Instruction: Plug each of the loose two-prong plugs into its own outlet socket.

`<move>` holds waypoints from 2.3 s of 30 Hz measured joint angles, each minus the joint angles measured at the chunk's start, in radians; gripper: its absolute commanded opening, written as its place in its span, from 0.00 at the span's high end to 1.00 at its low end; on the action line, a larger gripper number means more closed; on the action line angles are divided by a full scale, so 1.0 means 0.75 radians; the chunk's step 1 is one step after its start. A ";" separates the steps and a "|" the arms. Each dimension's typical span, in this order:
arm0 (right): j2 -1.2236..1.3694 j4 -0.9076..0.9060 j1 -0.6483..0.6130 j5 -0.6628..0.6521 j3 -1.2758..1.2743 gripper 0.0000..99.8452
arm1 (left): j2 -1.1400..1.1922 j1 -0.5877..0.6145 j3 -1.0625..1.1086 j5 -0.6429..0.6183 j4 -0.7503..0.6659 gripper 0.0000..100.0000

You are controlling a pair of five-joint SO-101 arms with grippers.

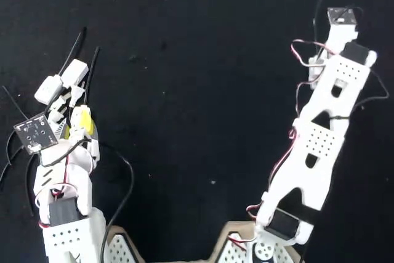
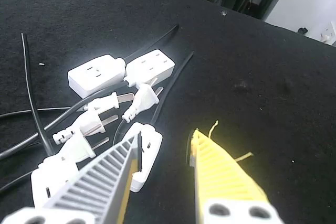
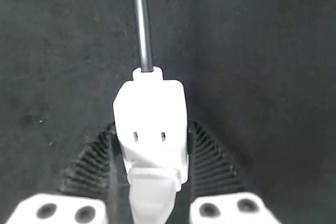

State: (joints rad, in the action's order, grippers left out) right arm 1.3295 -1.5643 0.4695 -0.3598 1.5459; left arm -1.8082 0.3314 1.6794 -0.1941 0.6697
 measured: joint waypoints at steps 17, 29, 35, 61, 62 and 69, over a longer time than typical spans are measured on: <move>0.049 0.076 0.000 0.012 0.100 0.70 | 0.000 -0.023 0.000 0.000 0.000 0.83; -0.333 0.076 -0.072 0.014 0.100 0.70 | 0.000 -0.023 0.000 0.000 0.000 0.83; -0.522 -0.106 -0.176 0.012 0.100 0.70 | 0.000 -0.023 0.000 0.000 0.000 0.83; -1.923 0.205 -1.031 0.393 -2.259 0.80 | 0.000 -0.023 0.000 0.000 0.000 0.83; -1.956 0.272 -1.084 0.405 -2.383 0.80 | 0.000 -0.023 0.000 0.000 0.000 0.83; -2.015 0.765 -1.219 0.464 -2.921 0.80 | 0.000 -0.023 0.000 0.000 0.000 0.83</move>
State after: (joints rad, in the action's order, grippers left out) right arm -0.1818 -0.9904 -0.4450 -0.0115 -0.6452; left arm -1.8082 0.3145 1.6794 -0.1941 0.6697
